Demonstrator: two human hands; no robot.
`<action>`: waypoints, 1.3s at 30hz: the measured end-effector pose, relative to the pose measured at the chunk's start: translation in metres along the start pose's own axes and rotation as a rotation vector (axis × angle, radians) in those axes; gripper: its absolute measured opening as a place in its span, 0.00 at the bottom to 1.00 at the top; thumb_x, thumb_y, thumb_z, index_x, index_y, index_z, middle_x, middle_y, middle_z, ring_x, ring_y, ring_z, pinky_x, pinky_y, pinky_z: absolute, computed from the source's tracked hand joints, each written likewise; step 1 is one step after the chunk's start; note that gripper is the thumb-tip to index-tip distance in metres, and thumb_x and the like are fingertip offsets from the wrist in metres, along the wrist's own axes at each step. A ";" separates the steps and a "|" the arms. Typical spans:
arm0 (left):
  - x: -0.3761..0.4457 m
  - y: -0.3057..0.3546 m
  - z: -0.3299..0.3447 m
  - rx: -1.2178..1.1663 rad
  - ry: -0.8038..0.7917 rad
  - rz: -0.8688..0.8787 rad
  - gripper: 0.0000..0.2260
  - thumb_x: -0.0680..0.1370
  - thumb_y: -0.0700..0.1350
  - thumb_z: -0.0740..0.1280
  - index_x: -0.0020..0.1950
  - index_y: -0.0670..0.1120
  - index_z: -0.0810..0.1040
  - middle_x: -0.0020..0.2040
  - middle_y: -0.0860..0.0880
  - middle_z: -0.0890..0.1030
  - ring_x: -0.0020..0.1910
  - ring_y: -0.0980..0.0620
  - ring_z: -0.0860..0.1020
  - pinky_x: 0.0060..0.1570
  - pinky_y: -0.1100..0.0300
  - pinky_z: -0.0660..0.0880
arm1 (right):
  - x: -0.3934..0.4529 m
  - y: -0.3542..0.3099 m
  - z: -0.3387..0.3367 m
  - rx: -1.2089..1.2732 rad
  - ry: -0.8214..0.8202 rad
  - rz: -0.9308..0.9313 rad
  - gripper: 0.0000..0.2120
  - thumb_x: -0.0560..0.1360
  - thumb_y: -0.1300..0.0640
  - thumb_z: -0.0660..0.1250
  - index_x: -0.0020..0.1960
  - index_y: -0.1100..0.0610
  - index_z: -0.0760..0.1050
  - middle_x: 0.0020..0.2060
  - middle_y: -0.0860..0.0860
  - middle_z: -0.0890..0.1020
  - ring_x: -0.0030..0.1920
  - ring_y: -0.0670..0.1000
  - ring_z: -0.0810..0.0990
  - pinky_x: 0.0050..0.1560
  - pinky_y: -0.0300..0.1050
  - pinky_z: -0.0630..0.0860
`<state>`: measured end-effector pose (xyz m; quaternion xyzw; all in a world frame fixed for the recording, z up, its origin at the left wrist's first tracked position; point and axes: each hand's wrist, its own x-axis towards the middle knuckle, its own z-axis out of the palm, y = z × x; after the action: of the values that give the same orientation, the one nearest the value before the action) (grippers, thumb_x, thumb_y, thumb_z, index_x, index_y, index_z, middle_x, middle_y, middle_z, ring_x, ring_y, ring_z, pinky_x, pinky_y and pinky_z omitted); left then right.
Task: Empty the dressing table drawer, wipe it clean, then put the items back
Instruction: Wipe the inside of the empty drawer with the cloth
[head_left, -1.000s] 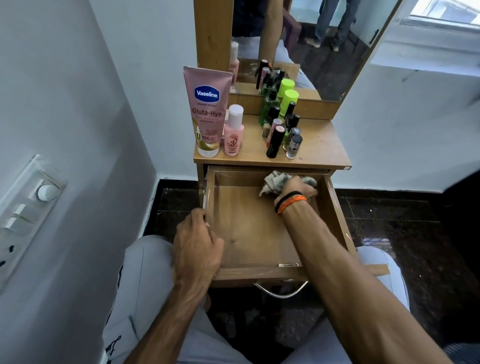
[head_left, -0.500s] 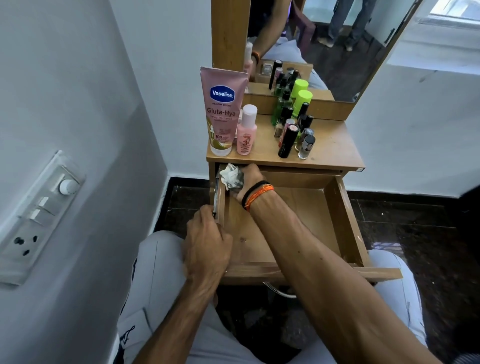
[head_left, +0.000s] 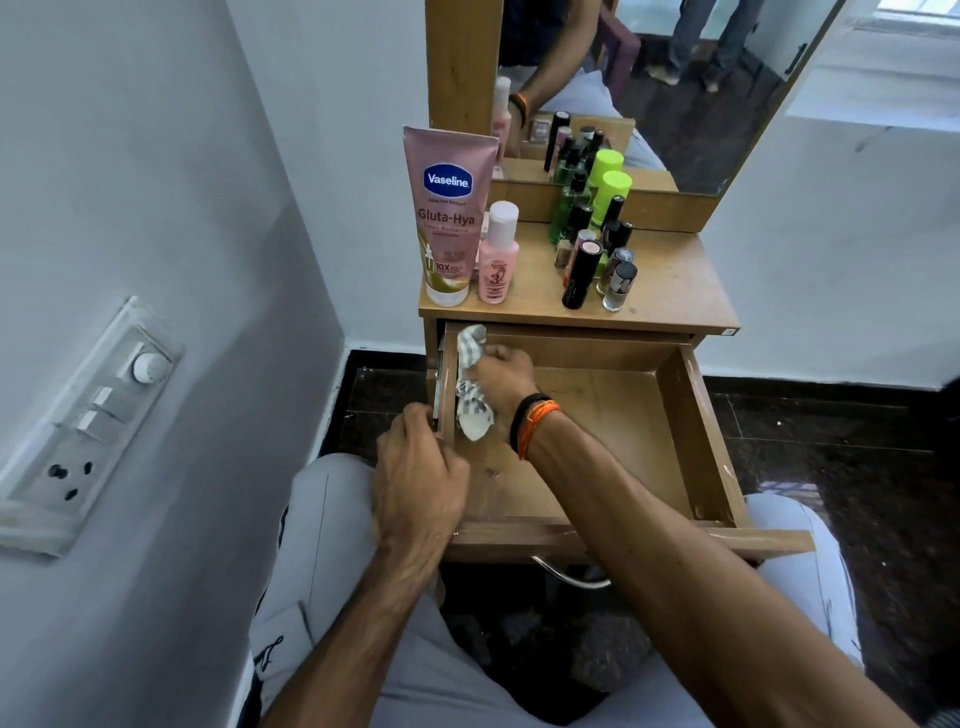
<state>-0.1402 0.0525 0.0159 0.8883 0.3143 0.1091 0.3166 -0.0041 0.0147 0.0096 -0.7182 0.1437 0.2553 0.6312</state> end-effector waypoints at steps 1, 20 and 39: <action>0.000 0.000 0.000 0.000 -0.001 -0.005 0.16 0.79 0.39 0.62 0.68 0.43 0.70 0.61 0.45 0.77 0.61 0.47 0.73 0.48 0.59 0.66 | -0.001 0.001 0.005 -0.005 0.060 -0.033 0.02 0.74 0.56 0.70 0.46 0.53 0.80 0.46 0.55 0.85 0.50 0.57 0.84 0.56 0.58 0.81; 0.001 0.000 0.000 0.005 0.020 -0.024 0.16 0.80 0.40 0.62 0.68 0.46 0.70 0.62 0.48 0.77 0.62 0.49 0.73 0.50 0.59 0.66 | 0.034 0.006 -0.024 0.243 -0.101 0.202 0.18 0.78 0.61 0.55 0.63 0.64 0.76 0.53 0.59 0.85 0.50 0.57 0.86 0.50 0.51 0.83; 0.002 -0.002 0.003 -0.008 0.020 -0.037 0.17 0.80 0.41 0.63 0.70 0.45 0.70 0.64 0.48 0.77 0.64 0.50 0.73 0.52 0.60 0.67 | 0.026 -0.028 -0.051 0.907 0.004 0.312 0.22 0.82 0.63 0.47 0.69 0.62 0.73 0.69 0.58 0.75 0.70 0.56 0.74 0.62 0.48 0.76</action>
<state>-0.1384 0.0537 0.0124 0.8799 0.3333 0.1133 0.3191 0.0413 -0.0278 0.0224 -0.3406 0.3479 0.2574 0.8347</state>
